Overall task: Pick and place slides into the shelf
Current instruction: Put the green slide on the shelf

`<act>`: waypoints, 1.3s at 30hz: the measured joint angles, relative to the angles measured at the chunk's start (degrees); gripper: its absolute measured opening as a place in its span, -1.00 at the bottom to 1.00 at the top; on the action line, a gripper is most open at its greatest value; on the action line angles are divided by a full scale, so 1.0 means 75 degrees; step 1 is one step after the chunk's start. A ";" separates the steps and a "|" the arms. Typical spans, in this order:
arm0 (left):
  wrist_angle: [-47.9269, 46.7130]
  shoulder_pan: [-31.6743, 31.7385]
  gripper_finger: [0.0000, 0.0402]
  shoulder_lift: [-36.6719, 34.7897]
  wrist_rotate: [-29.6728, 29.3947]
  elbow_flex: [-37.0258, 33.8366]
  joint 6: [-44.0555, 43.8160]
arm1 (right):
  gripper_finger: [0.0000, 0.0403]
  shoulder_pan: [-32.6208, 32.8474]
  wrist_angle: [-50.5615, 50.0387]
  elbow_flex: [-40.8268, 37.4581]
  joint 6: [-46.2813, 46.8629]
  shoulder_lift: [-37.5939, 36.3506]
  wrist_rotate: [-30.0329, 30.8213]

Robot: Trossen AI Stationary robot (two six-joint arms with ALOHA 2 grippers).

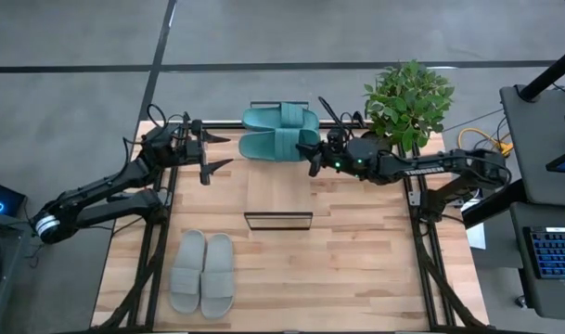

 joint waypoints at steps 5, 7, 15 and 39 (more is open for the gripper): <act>-0.0001 0.0000 0.31 0.0000 -0.0001 0.0000 0.0000 | -0.96 -0.0115 0.0060 0.0000 0.0173 0.0304 0.0205; -0.0004 0.0000 0.31 0.0000 0.0000 0.0000 0.0000 | -0.96 -0.0158 0.0164 0.0000 0.0293 0.0459 0.0230; -0.0061 -0.0003 0.31 -0.0003 0.0000 0.0000 0.0000 | -0.96 -0.0413 0.0227 0.0003 0.0481 0.0857 0.0230; -0.0386 -0.0003 0.31 -0.0057 -0.0002 0.0000 0.0015 | -0.96 -0.0790 -0.0633 -0.0006 0.0143 0.0457 0.0225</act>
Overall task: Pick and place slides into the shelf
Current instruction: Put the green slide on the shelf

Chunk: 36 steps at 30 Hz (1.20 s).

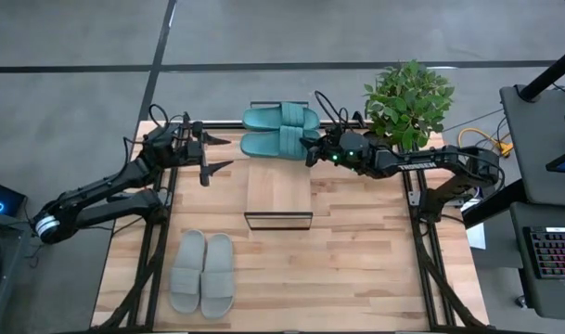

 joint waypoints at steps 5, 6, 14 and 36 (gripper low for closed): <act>0.0003 0.0000 0.31 0.0004 0.0002 0.0000 0.0003 | -0.96 -0.0056 -0.0279 -0.0003 -0.0015 -0.0076 -0.0024; 0.0003 0.0002 0.31 0.0004 0.0000 0.0000 0.0003 | -0.96 -0.0058 -0.0292 -0.0001 -0.0017 -0.0076 -0.0024; 0.0003 0.0003 0.31 0.0019 -0.0001 0.0000 0.0003 | -0.96 -0.0058 -0.0363 -0.0001 -0.0007 -0.0076 -0.0065; 0.0006 0.0002 0.31 0.0013 -0.0001 0.0000 -0.0012 | -0.18 0.0312 -0.1308 -0.0003 -0.1406 -0.1601 -0.1256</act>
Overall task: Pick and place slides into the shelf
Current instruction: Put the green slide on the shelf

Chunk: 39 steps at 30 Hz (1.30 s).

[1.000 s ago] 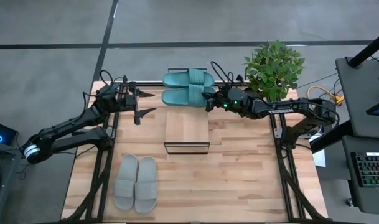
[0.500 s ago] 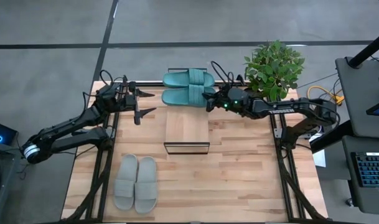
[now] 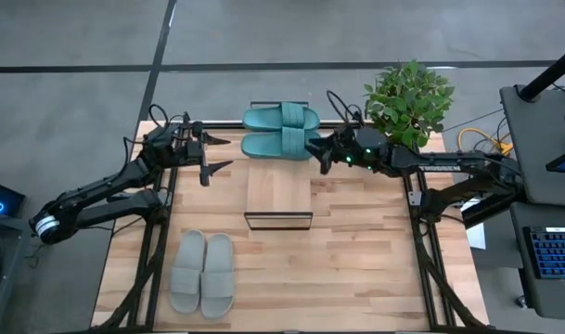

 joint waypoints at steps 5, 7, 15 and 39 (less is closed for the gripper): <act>-0.0001 0.0001 0.31 -0.0003 0.0000 0.0000 -0.0006 | -0.18 0.0866 -0.0103 0.0000 -0.2610 -0.0559 0.0266; 0.0000 -0.0001 0.31 -0.0003 0.0003 0.0000 -0.0011 | -0.20 0.1231 -0.0386 0.0000 -0.3738 -0.0694 0.0463; 0.0000 -0.0002 0.31 0.0003 0.0001 -0.0002 -0.0017 | -0.30 0.2194 -0.1360 0.0000 -0.6122 -0.0572 0.1362; -0.0009 -0.0001 0.31 0.0008 0.0002 -0.0006 -0.0020 | -0.23 0.2373 -0.2179 0.0000 -0.8965 0.0600 0.5178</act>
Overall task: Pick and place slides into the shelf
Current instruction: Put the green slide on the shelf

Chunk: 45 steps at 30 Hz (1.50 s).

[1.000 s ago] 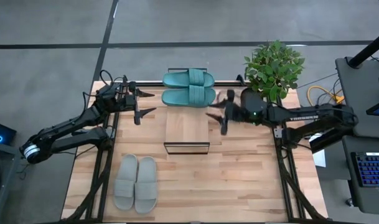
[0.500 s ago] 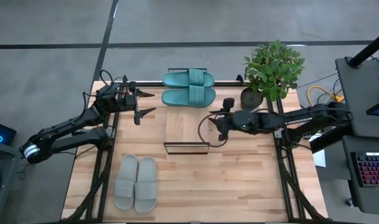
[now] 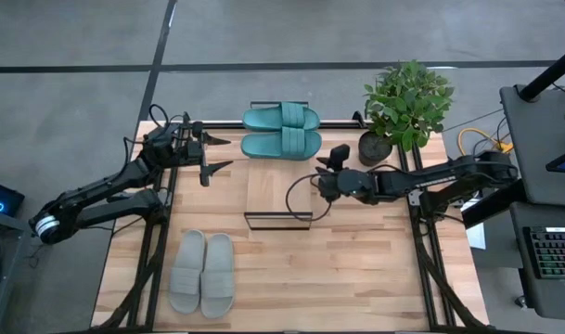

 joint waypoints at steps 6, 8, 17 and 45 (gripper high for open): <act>-0.0003 0.0002 0.31 -0.0002 0.0001 0.0000 0.0000 | -0.16 -0.0122 -0.0007 0.0000 -0.0653 0.0048 0.0088; -0.0003 0.0000 0.31 0.0000 -0.0002 0.0000 0.0000 | -0.14 -0.0214 -0.0007 0.0000 -0.0732 0.0048 0.0090; -0.0001 0.0001 0.31 -0.0002 0.0001 -0.0015 0.0002 | -0.14 -0.0774 -0.0007 0.0000 -0.1004 0.0048 -0.0231; 0.0070 0.0000 0.31 -0.0001 0.0000 -0.0093 0.0006 | -0.24 -0.1807 0.0167 0.0000 -0.1657 0.0048 -0.2126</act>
